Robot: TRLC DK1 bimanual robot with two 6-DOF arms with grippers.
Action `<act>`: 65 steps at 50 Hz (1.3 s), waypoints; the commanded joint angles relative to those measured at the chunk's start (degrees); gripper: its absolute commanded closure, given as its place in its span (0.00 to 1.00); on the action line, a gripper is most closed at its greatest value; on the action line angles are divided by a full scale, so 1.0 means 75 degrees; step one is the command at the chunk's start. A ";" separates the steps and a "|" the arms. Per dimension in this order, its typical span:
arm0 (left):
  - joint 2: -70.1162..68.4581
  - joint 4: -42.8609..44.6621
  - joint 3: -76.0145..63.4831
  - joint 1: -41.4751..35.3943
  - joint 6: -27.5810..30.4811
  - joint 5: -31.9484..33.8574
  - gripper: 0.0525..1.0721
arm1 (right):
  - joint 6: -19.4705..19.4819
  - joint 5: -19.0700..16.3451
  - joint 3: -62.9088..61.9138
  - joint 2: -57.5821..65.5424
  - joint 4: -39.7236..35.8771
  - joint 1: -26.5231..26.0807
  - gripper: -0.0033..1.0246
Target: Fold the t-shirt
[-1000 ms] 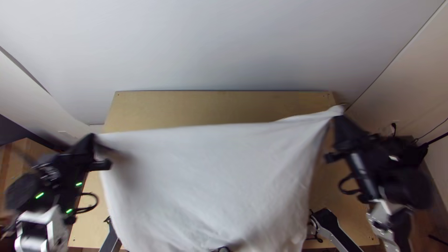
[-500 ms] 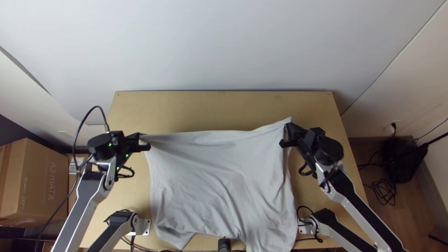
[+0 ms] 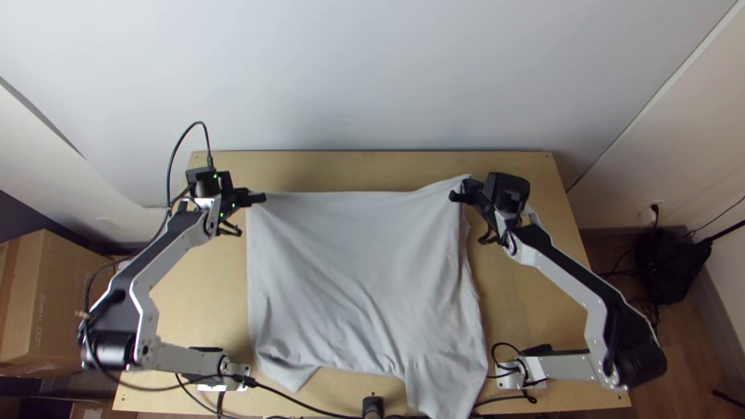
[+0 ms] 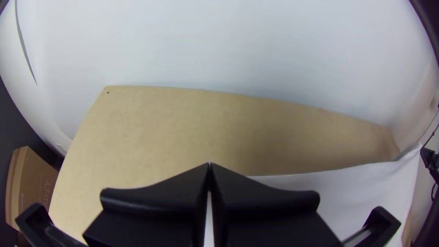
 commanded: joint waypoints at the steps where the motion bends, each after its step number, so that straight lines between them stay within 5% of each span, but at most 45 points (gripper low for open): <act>1: 0.0923 0.0188 0.0918 0.0146 0.0068 0.0045 0.98 | 0.0140 0.0035 0.0668 0.0797 0.0203 -0.0178 0.98; 30: 0.4216 -0.1042 0.5136 0.0135 -0.0694 -0.0330 0.97 | 0.0269 -0.0012 0.4442 0.4289 -0.0441 -0.0600 0.98; 33: 0.4532 -0.1417 0.5675 0.0111 -0.0799 -0.0353 0.82 | 0.0316 -0.0012 0.4664 0.4465 -0.0441 -0.0611 0.97; 34: 0.4696 -0.1663 0.5945 0.0088 -0.0811 -0.0353 0.67 | 0.0339 0.0000 0.4746 0.4500 -0.0406 -0.0623 0.93; 36: 0.5071 -0.2437 0.6613 0.0052 -0.0811 -0.0341 0.34 | 0.0398 -0.0012 0.4852 0.4524 -0.0430 -0.0635 0.67; 38: 0.5540 -0.3445 0.7504 -0.0006 -0.0811 -0.0353 0.06 | 0.0550 -0.0024 0.4946 0.4488 -0.0465 -0.0647 0.23; 39: 0.5751 -0.3925 0.7972 -0.0006 -0.0799 -0.0353 0.03 | 0.0691 -0.0012 0.5004 0.4465 -0.0547 -0.0647 0.06; 44: 0.5950 -0.4828 0.8898 -0.0030 -0.0893 -0.0482 0.04 | 0.1253 -0.0012 0.5426 0.4289 -0.1133 -0.0764 0.04; 51: 0.5434 -0.4792 0.8933 0.0170 -0.1198 -0.0154 0.04 | 0.1277 -0.0024 0.5649 0.3551 -0.2187 -0.0928 0.04; 65: 0.3442 -0.6222 0.8488 0.0228 -0.1221 0.0678 0.04 | 0.1289 -0.0176 0.5508 0.1653 -0.6898 -0.1432 0.04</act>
